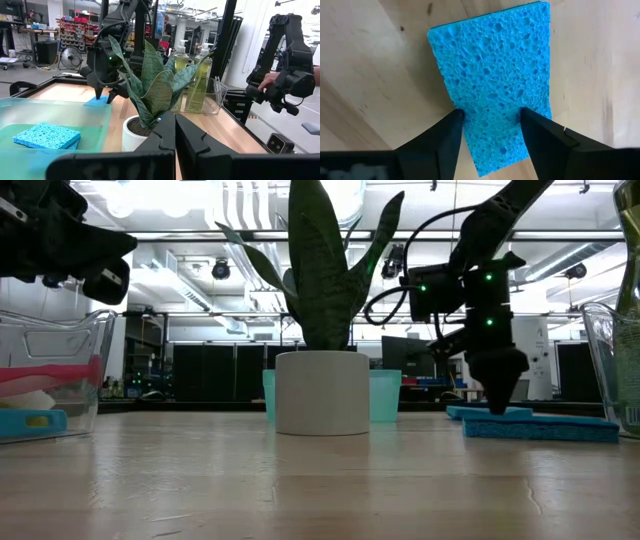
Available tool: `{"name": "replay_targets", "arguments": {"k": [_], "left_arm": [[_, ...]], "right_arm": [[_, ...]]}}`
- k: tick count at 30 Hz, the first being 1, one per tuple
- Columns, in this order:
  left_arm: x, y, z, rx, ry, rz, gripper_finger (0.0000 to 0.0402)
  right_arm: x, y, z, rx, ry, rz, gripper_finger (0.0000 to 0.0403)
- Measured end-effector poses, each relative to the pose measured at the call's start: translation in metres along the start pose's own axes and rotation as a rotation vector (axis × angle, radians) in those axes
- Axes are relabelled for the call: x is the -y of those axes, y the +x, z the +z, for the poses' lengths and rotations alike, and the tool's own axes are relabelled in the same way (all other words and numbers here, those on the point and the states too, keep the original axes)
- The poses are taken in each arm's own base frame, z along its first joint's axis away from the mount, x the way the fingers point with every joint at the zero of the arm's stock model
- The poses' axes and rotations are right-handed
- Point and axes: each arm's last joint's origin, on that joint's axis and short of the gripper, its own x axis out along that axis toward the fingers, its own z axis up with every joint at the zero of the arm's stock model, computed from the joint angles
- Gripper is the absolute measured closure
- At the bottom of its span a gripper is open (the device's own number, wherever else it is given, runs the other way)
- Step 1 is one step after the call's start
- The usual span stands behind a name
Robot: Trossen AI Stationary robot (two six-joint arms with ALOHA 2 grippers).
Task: Pick & Place Kitchen Sink Supplies
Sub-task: Put the blue sponge into the green transparent bin
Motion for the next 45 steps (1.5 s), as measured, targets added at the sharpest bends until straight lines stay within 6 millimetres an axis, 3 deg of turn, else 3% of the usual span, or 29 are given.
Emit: {"name": "replay_targets", "arguments": {"k": [9, 20, 27, 40, 45], "left_arm": [[0.000, 0.000, 0.000, 0.000, 0.000, 0.000, 0.0401], [0.000, 0.000, 0.000, 0.000, 0.000, 0.000, 0.0401], [0.000, 0.000, 0.000, 0.000, 0.000, 0.000, 0.0401], [0.000, 0.000, 0.000, 0.000, 0.000, 0.000, 0.0401], [0.000, 0.000, 0.000, 0.001, 0.000, 0.000, 0.0401]], "right_arm": [[-0.001, 0.001, 0.002, 0.020, 0.007, 0.022, 0.0250], [-0.001, 0.001, 0.004, 0.035, 0.014, 0.031, 0.0388], [0.000, -0.009, 0.007, 0.023, 0.020, 0.028, 0.0393], [0.013, -0.070, 0.026, 0.089, 0.057, 0.010, 0.0395], [0.010, -0.078, 0.031, 0.112, 0.064, 0.118, 0.0395]]}}
